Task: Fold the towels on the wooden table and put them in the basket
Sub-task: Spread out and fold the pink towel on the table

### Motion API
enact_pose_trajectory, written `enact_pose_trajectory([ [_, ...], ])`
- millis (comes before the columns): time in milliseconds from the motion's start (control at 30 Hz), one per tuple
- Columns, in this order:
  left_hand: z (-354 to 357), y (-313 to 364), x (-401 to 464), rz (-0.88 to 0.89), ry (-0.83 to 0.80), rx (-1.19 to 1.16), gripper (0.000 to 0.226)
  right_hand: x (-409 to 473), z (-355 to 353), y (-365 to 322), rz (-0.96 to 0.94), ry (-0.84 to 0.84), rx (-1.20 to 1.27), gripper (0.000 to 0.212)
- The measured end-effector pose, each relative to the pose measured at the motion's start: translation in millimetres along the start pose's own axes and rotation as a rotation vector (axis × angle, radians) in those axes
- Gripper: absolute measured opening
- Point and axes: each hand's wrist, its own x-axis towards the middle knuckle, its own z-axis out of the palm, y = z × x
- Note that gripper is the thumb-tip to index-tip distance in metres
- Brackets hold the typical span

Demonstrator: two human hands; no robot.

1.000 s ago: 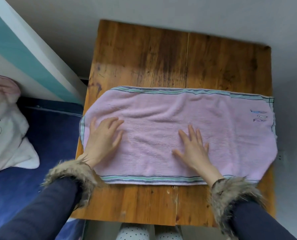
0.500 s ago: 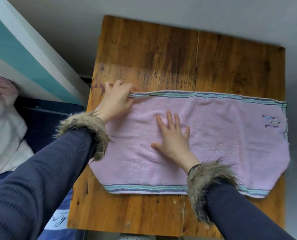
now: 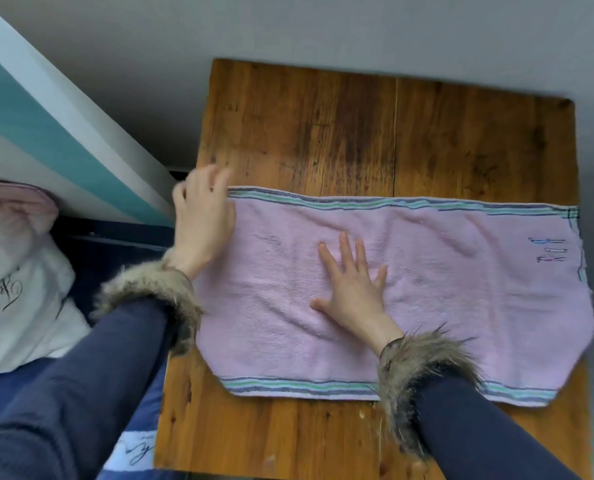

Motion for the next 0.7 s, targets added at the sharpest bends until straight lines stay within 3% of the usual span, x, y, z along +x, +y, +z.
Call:
enact_pose_trajectory([
  [167, 34.7, 11.5, -115.6, -0.138, -0.270, -0.084, 0.053, -2.7, -5.0, -3.5, 0.014, 0.001, -0.033, 0.095],
  [267, 22.5, 6.0, -132.6, -0.319, -0.150, -0.261, 0.052, -22.0, 0.8, -24.2, -0.079, 0.114, -0.146, 0.080],
  [367, 0.4, -0.8, -137.9, -0.629, 0.051, -0.521, 0.045, -43.1, 20.0, -55.2, -0.218, 0.080, -0.086, 0.077],
  [567, -8.4, -4.7, -172.9, -0.914, -0.261, -0.541, 0.035, -54.3, 53.3, -66.1, -0.188, -0.070, -0.144, 0.091],
  [700, -7.2, 1.7, -177.8, -0.892, -0.246, -0.668, 0.015, -52.8, 53.5, -64.1, -0.187, -0.094, -0.183, 0.095],
])
